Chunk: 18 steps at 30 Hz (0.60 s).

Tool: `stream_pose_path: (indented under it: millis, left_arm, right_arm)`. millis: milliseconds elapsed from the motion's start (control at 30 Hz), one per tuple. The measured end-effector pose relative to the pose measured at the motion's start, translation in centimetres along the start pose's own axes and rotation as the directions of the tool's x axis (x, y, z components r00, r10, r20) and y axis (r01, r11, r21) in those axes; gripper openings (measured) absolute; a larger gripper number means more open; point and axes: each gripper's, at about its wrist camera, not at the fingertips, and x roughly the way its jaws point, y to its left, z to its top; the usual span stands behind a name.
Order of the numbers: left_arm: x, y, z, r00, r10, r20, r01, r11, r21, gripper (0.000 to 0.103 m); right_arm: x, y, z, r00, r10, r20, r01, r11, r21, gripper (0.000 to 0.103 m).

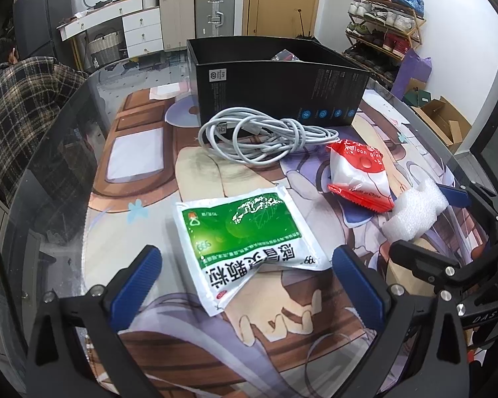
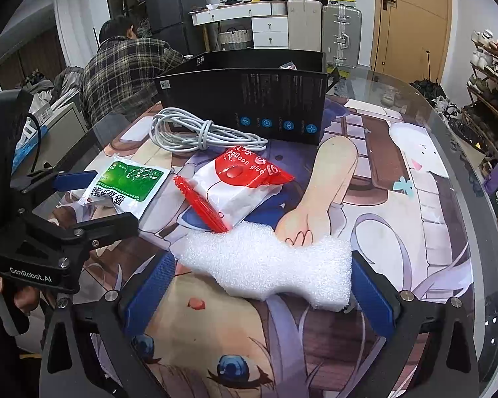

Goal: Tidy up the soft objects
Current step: 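Grasp the white foam block with the right gripper while the left gripper grasps the green packet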

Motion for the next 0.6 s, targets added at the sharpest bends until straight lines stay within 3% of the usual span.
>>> stream_pose_path:
  millis: [333, 600]
  left_arm:
    - [0.4, 0.5, 1.2, 0.999, -0.02, -0.029, 0.018, 0.997, -0.074, 0.103]
    - [1.4, -0.4, 1.2, 0.995, 0.095, -0.043, -0.096, 0.995, -0.032, 0.103]
  right_arm:
    - [-0.2, -0.1, -0.4, 1.0, 0.007, 0.01, -0.007, 1.0, -0.011, 0.102]
    - [-0.2, -0.2, -0.4, 1.0, 0.003, 0.019, -0.003, 1.0, 0.0, 0.102]
